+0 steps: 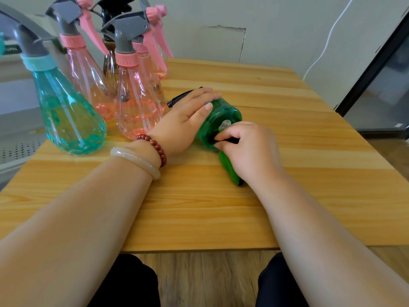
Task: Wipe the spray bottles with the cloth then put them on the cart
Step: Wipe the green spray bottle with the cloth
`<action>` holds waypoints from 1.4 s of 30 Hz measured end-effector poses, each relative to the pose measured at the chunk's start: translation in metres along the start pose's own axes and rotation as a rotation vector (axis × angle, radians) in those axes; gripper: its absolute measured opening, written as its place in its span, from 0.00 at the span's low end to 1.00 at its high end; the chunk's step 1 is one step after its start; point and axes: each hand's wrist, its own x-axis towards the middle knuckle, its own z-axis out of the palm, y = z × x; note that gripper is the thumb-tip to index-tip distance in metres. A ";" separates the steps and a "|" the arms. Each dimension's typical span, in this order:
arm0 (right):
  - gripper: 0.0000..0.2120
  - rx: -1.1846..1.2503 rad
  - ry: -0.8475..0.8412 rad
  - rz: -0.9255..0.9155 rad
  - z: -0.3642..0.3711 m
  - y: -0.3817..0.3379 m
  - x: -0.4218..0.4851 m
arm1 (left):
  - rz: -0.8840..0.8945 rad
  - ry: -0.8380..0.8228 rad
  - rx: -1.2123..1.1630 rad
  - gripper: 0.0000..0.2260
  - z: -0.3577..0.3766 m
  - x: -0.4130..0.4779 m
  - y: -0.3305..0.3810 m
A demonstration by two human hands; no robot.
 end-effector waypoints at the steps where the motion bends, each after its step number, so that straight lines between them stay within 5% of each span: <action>1: 0.06 0.005 -0.011 -0.039 0.001 -0.003 -0.002 | 0.001 0.003 -0.002 0.16 0.000 0.000 0.000; 7: 0.08 -0.175 -0.012 0.034 0.002 0.006 0.003 | -0.004 -0.003 -0.002 0.16 -0.001 -0.001 0.000; 14: 0.05 0.012 -0.035 -0.029 0.005 0.000 0.000 | -0.005 0.002 -0.005 0.16 -0.001 -0.002 0.002; 20: 0.06 -0.104 0.009 0.078 0.001 0.012 0.003 | -0.016 0.001 -0.002 0.16 -0.002 -0.003 0.002; 26: 0.04 0.015 0.066 -0.089 0.004 0.004 0.003 | -0.015 -0.005 -0.010 0.16 -0.002 -0.002 0.002; 34: 0.04 -0.045 0.132 0.232 -0.003 0.010 0.005 | -0.021 -0.001 -0.019 0.16 -0.001 -0.003 0.001; 39: 0.02 0.027 0.070 0.021 0.006 -0.002 -0.002 | -0.003 0.002 -0.010 0.16 -0.001 -0.002 0.000; 42: 0.01 -0.027 0.097 0.054 0.004 0.004 0.002 | 0.003 -0.001 -0.005 0.16 0.000 -0.002 0.000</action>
